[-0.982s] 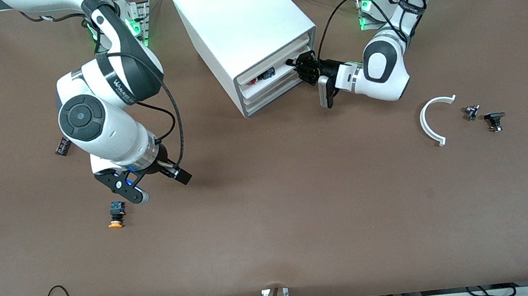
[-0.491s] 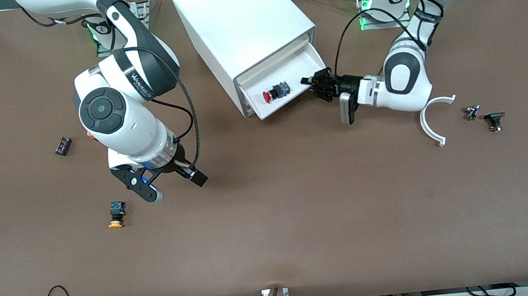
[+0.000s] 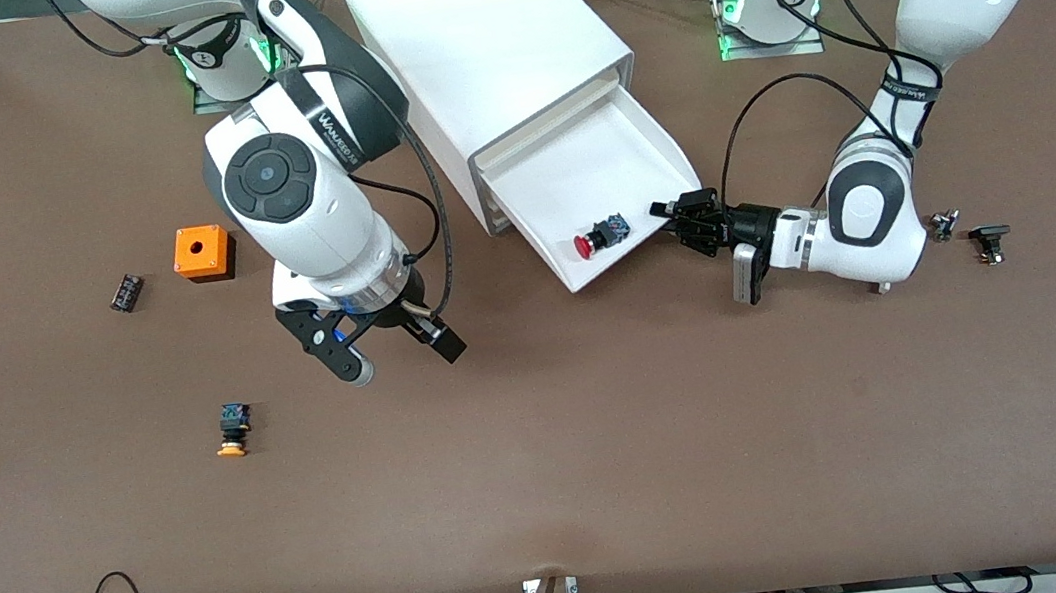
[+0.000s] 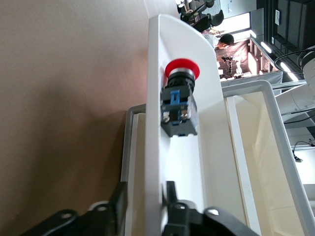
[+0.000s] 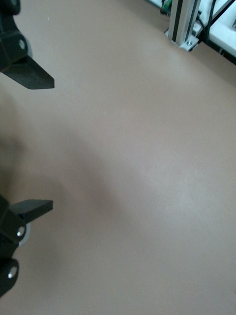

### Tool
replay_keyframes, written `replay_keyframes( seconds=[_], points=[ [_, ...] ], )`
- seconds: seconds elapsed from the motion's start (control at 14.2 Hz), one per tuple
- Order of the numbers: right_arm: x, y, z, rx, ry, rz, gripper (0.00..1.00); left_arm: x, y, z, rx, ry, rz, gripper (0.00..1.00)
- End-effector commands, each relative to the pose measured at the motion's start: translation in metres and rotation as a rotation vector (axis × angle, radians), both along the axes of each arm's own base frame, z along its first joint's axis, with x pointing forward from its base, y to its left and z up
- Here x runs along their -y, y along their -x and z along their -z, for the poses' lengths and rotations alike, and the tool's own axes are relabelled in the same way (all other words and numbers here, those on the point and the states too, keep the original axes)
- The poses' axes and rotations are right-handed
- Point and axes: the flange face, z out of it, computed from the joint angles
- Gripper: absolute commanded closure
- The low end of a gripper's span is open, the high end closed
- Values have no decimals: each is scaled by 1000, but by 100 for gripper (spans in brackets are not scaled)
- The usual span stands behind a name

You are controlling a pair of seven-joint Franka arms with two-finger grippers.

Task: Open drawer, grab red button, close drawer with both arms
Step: 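Reach the right gripper into the drawer while the left gripper withdraws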

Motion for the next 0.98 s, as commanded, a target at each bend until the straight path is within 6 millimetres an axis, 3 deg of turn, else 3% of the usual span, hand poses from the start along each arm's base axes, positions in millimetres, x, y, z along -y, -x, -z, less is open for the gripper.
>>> replay_keyframes(
  seconds=[0.0, 0.14, 0.42, 0.63, 0.91],
  points=[
    [-29, 8, -12, 27, -46, 30, 1, -3, -12, -11, -30, -37, 41, 0],
    [-45, 18, -16, 31, -59, 42, 1, -7, -23, -34, -91, -120, 92, 0],
    [-72, 34, -18, 24, -121, 85, 1, -20, -55, -99, -191, -372, 150, 0],
    [-89, 43, -12, 1, -159, 86, 1, -28, -63, -144, -224, -542, 92, 0],
    [-114, 56, -9, -6, -226, 75, 1, -24, -79, -210, -163, -907, -9, 0]
  ],
)
